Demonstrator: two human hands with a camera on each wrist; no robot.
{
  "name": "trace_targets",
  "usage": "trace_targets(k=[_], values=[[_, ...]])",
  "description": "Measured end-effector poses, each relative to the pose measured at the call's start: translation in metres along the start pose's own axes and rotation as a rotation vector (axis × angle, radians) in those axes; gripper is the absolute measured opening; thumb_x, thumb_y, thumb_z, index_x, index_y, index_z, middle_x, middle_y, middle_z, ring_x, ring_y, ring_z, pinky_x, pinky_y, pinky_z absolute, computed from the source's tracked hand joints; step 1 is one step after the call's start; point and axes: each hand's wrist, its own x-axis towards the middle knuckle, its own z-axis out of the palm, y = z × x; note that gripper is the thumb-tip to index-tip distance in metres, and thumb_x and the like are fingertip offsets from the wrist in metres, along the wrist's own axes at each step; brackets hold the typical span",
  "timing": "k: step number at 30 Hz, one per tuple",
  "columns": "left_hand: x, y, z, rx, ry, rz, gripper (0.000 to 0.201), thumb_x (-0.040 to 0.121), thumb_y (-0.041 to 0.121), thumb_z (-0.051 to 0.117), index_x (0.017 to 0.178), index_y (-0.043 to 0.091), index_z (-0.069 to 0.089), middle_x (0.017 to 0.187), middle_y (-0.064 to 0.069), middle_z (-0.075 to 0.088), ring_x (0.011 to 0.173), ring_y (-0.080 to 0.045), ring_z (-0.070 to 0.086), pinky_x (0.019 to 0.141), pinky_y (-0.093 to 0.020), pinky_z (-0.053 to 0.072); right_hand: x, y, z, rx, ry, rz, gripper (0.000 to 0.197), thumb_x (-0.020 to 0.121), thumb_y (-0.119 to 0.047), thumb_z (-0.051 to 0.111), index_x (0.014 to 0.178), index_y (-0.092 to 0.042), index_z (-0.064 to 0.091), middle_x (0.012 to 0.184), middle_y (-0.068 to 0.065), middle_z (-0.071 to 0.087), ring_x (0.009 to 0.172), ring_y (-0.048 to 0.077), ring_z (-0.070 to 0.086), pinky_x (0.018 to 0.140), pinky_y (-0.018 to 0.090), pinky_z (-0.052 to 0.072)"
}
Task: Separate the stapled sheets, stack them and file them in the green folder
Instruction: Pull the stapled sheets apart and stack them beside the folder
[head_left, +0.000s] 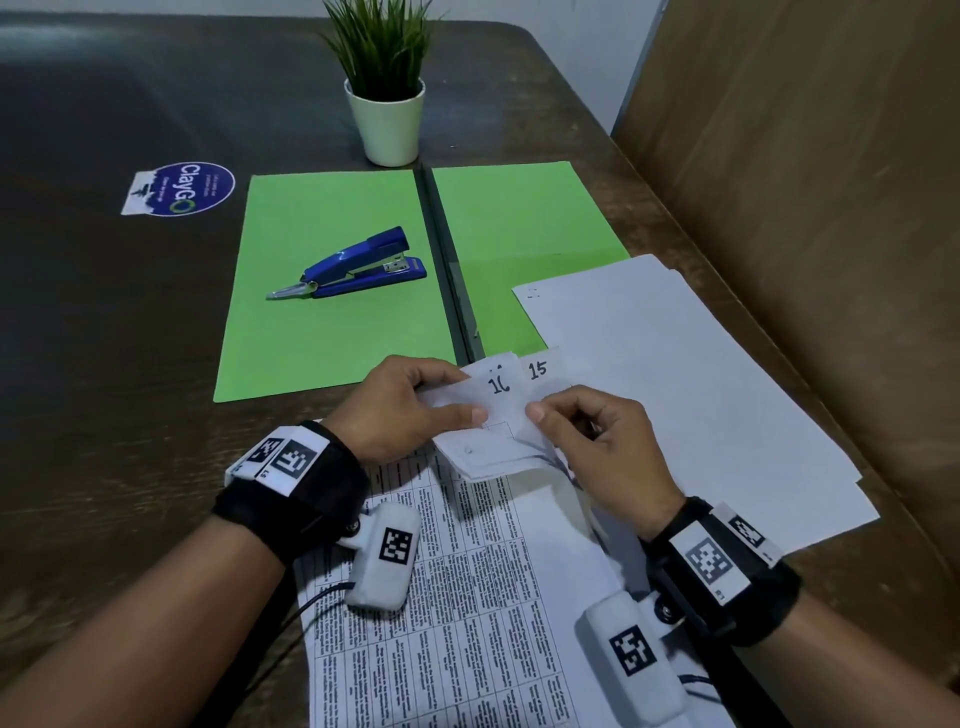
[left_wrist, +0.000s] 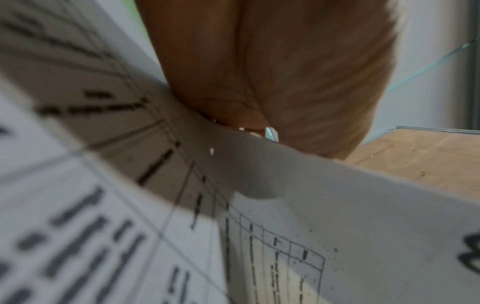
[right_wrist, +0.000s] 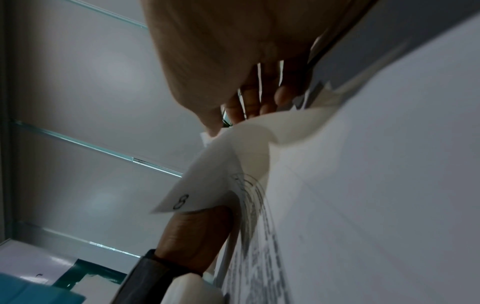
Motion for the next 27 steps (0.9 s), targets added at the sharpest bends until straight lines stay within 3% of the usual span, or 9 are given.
trace_targets(k=[4, 6, 9, 12, 18, 21, 22, 24, 27], values=[[-0.001, 0.005, 0.000, 0.016, 0.029, -0.040, 0.068, 0.082, 0.062, 0.050, 0.060, -0.001, 0.063, 0.082, 0.001, 0.075, 0.081, -0.001, 0.067, 0.072, -0.017, 0.047, -0.001, 0.000, -0.001, 0.052, -0.026, 0.022, 0.048, 0.090, -0.047, 0.067, 0.078, 0.000, 0.065, 0.068, 0.025, 0.053, 0.058, 0.017, 0.043, 0.052, 0.024, 0.034], [0.001, 0.004, -0.001, 0.006, 0.033, -0.049, 0.062, 0.086, 0.058, 0.053, 0.063, 0.004, 0.072, 0.081, 0.000, 0.074, 0.082, 0.004, 0.066, 0.078, -0.018, 0.044, 0.000, 0.001, -0.001, 0.043, 0.000, 0.031, 0.023, 0.088, -0.028, 0.074, 0.078, -0.007, 0.072, 0.063, 0.009, 0.059, 0.057, 0.009, 0.048, 0.054, 0.019, 0.040], [0.001, -0.002, -0.001, 0.028, 0.010, 0.024, 0.010, 0.084, 0.021, 0.078, 0.093, 0.015, 0.076, 0.093, 0.006, 0.074, 0.085, -0.003, 0.068, 0.082, -0.021, 0.051, 0.001, 0.005, 0.001, 0.034, -0.003, 0.047, 0.008, 0.079, -0.007, 0.081, 0.078, -0.007, 0.074, 0.066, -0.001, 0.065, 0.057, 0.002, 0.054, 0.057, 0.012, 0.043], [0.004, -0.010, -0.004, 0.030, 0.027, 0.088, 0.042, 0.077, 0.008, 0.084, 0.113, 0.022, 0.068, 0.113, 0.003, 0.071, 0.101, -0.009, 0.068, 0.090, -0.024, 0.055, 0.001, 0.007, 0.000, -0.014, -0.020, 0.028, 0.014, 0.081, -0.002, 0.079, 0.069, -0.007, 0.072, 0.061, -0.008, 0.065, 0.055, 0.001, 0.055, 0.058, 0.012, 0.044], [0.004, -0.008, -0.001, 0.020, 0.056, 0.063, 0.016, 0.074, 0.012, 0.086, 0.082, 0.002, 0.075, 0.105, -0.013, 0.072, 0.092, -0.027, 0.070, 0.087, -0.040, 0.055, 0.000, 0.007, -0.001, -0.131, -0.087, -0.032, 0.028, 0.091, -0.008, 0.068, 0.067, -0.023, 0.068, 0.064, -0.015, 0.060, 0.059, 0.002, 0.050, 0.061, 0.015, 0.041], [0.000, 0.002, 0.000, -0.050, 0.026, 0.045, 0.042, 0.073, 0.037, 0.077, 0.070, -0.005, 0.072, 0.095, -0.007, 0.074, 0.082, -0.014, 0.068, 0.075, -0.027, 0.055, -0.002, -0.002, -0.002, 0.034, -0.077, 0.005, 0.036, 0.098, -0.014, 0.060, 0.062, -0.012, 0.063, 0.056, -0.011, 0.052, 0.053, 0.000, 0.046, 0.054, 0.011, 0.037], [-0.001, 0.004, 0.000, -0.039, 0.021, 0.036, 0.056, 0.077, 0.046, 0.067, 0.066, -0.009, 0.066, 0.086, -0.003, 0.073, 0.077, -0.008, 0.066, 0.071, -0.020, 0.052, -0.002, -0.004, -0.001, 0.096, -0.052, 0.031, 0.030, 0.098, -0.015, 0.059, 0.071, -0.006, 0.067, 0.058, -0.006, 0.055, 0.054, 0.001, 0.050, 0.052, 0.010, 0.038], [0.000, 0.005, 0.000, 0.004, 0.036, 0.012, 0.075, 0.083, 0.059, 0.049, 0.061, -0.012, 0.058, 0.079, 0.002, 0.071, 0.079, 0.000, 0.063, 0.073, -0.008, 0.044, 0.000, -0.002, 0.000, 0.063, -0.009, 0.039, 0.009, 0.095, -0.019, 0.065, 0.091, -0.015, 0.073, 0.070, 0.009, 0.063, 0.063, 0.008, 0.057, 0.055, 0.014, 0.043], [0.002, 0.002, 0.000, 0.002, 0.038, -0.017, 0.054, 0.085, 0.052, 0.058, 0.074, 0.002, 0.074, 0.079, 0.005, 0.074, 0.075, 0.004, 0.064, 0.071, -0.012, 0.044, 0.002, 0.005, 0.001, 0.016, 0.009, 0.055, 0.012, 0.087, -0.015, 0.074, 0.093, -0.025, 0.074, 0.071, -0.001, 0.063, 0.064, 0.007, 0.057, 0.057, 0.016, 0.044]])
